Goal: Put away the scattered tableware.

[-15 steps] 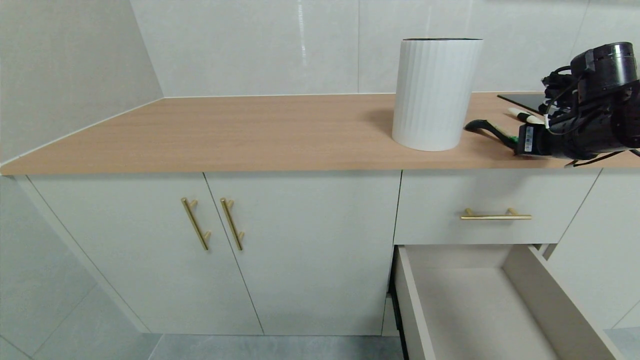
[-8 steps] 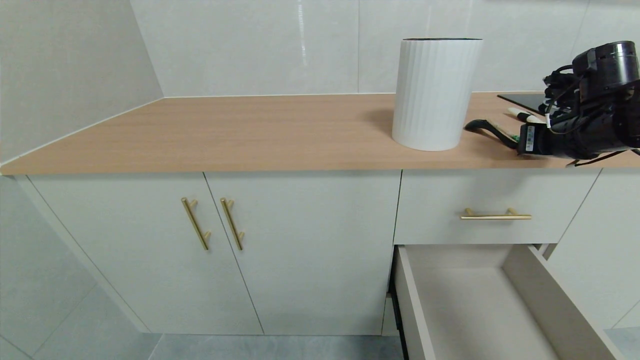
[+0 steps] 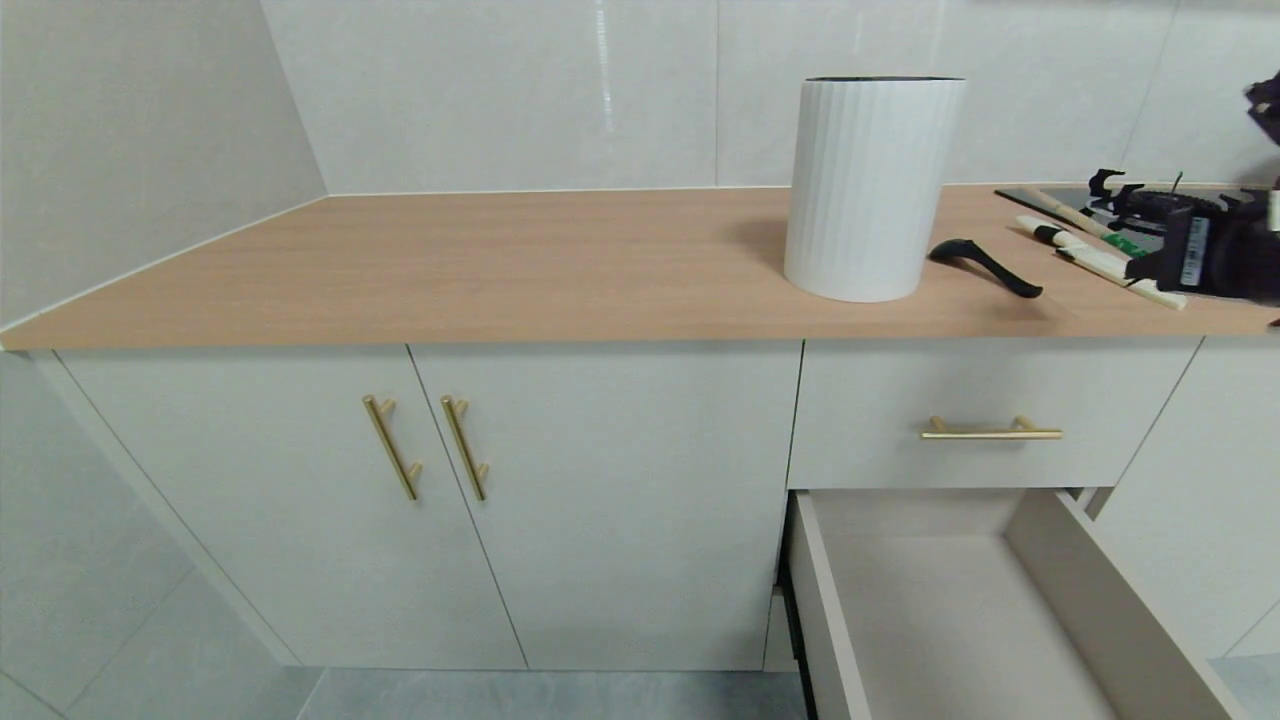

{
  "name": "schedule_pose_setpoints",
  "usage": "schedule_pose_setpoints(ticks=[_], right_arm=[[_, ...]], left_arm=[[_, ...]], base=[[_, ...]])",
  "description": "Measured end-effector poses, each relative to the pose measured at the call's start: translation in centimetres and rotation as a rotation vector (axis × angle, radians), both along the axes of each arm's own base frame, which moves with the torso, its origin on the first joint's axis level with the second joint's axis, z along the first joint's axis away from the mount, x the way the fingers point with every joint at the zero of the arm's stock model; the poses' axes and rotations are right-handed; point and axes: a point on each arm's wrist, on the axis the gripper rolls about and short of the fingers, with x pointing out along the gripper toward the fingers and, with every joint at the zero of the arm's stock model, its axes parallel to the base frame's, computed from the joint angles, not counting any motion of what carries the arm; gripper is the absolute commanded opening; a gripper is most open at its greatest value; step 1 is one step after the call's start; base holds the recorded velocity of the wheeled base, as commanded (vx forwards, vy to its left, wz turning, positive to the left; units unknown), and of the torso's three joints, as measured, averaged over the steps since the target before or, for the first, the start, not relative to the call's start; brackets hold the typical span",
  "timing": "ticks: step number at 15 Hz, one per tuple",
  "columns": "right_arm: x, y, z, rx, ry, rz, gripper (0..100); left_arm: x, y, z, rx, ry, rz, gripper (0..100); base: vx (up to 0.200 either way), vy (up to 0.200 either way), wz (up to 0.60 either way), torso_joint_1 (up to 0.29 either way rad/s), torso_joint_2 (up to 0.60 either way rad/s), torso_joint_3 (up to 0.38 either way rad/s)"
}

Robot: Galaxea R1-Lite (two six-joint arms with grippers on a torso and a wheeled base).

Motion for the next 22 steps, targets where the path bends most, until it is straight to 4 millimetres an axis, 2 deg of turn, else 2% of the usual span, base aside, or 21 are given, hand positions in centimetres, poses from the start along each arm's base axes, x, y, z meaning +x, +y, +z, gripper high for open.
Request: schedule_pose_setpoints(ticks=[1,4,8,12,15,17,20,22], right_arm=[[-1.9,-0.2,0.1,-0.01,-0.013,0.019,0],[-6.6,-0.7,-1.8,-0.094,0.014,0.07,0],[-10.8,-0.9,-4.5,-0.127,0.047,0.106,0],[-12.9,-1.0,-7.3,-0.178,0.102,0.139,0],[-13.7,-0.6,-9.3,-0.196,0.154,0.194,0],[-14.2,0.0,-10.2,-0.199,0.171,0.255,0],[-15.3,0.4,-10.3,-0.182,0.122,0.318,0],[-16.0,0.5,-11.4,-0.189,0.141,0.361,0]], left_arm=[[0.0,0.0,0.0,0.0,0.0,0.0,100],[0.0,0.0,0.0,0.001,0.0,0.001,100],[0.0,0.0,0.0,0.0,0.001,0.0,100],[0.0,0.0,0.0,0.0,0.0,0.0,100],[0.0,0.0,0.0,0.0,0.0,0.0,100],[0.0,0.0,0.0,0.0,0.0,0.001,100],[0.0,0.0,0.0,0.0,0.0,0.0,100],[0.0,0.0,0.0,0.0,0.0,0.001,100]], base=[[0.0,0.0,0.0,0.0,0.0,0.0],[0.0,0.0,0.0,-0.009,0.03,0.032],[0.0,0.0,0.0,-0.033,0.33,0.304],[0.0,0.0,0.0,-0.003,0.12,0.1],[0.0,0.0,0.0,0.0,0.0,0.0],[0.0,0.0,0.0,0.0,0.0,0.0],[0.0,0.0,0.0,0.0,0.0,0.0],[0.0,0.0,0.0,0.0,0.0,0.0]])
